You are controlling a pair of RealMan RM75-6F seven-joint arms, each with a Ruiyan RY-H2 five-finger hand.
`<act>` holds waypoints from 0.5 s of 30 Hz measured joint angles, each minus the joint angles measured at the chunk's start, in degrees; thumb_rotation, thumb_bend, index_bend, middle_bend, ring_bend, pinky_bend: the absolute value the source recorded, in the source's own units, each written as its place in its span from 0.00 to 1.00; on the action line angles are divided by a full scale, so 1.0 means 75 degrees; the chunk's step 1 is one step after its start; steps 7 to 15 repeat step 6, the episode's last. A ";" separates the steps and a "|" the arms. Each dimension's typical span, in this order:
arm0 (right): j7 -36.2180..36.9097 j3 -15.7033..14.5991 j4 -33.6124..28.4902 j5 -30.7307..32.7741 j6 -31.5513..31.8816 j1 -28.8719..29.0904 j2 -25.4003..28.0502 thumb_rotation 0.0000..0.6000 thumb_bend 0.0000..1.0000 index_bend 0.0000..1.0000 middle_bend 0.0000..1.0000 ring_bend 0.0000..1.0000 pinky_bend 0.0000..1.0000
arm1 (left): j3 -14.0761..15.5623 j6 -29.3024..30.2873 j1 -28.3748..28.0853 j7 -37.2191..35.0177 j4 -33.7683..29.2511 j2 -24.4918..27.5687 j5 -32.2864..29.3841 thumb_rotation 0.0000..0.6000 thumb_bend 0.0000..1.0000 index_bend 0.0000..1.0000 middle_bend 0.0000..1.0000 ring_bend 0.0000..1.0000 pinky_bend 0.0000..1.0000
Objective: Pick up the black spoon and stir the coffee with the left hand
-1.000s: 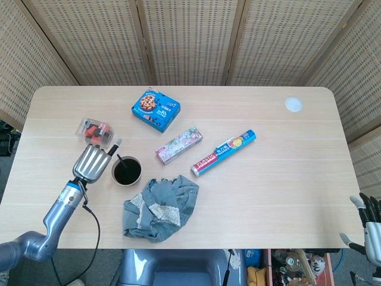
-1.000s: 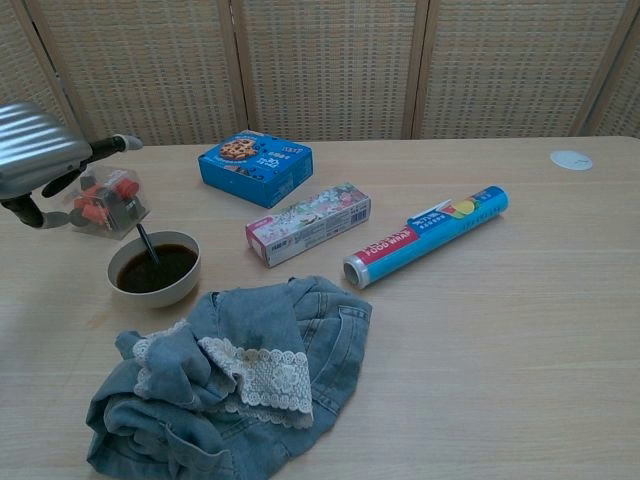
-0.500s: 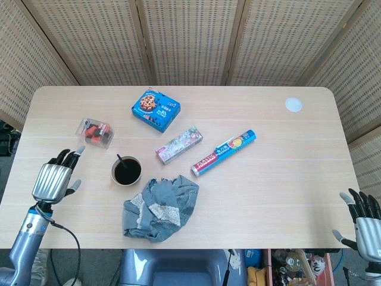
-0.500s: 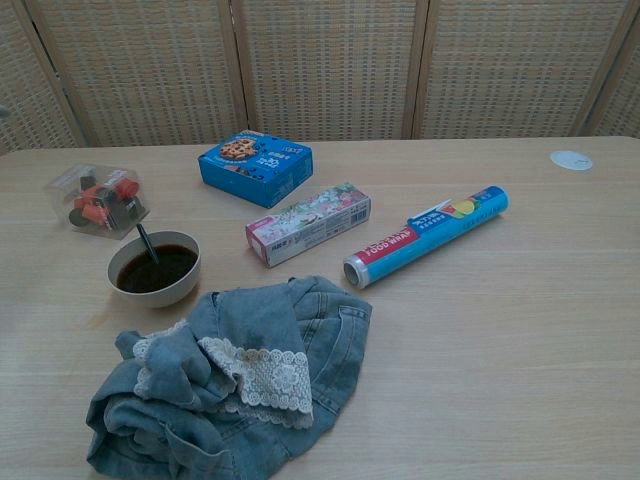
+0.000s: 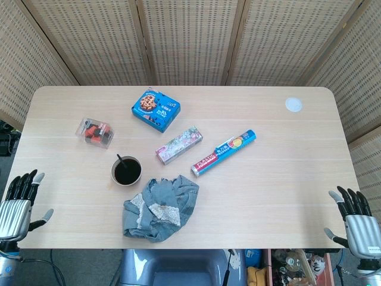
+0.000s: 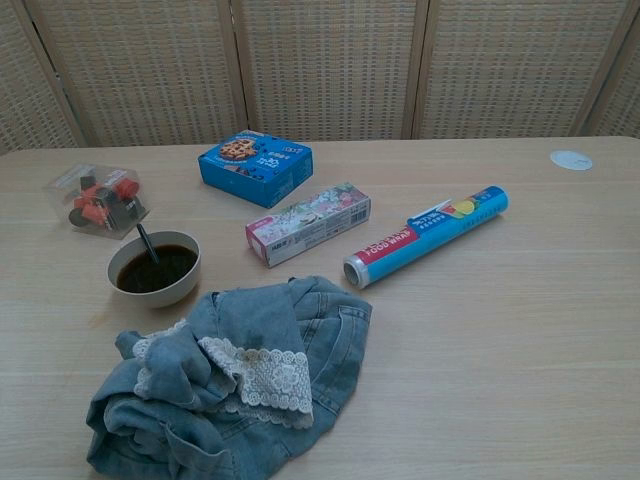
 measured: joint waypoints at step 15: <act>-0.0003 -0.0006 -0.0009 -0.0035 0.0037 0.0021 0.0001 1.00 0.21 0.17 0.16 0.00 0.00 | -0.0005 0.0184 0.0227 -0.0089 0.0008 0.0015 0.0197 1.00 0.25 0.00 0.00 0.00 0.00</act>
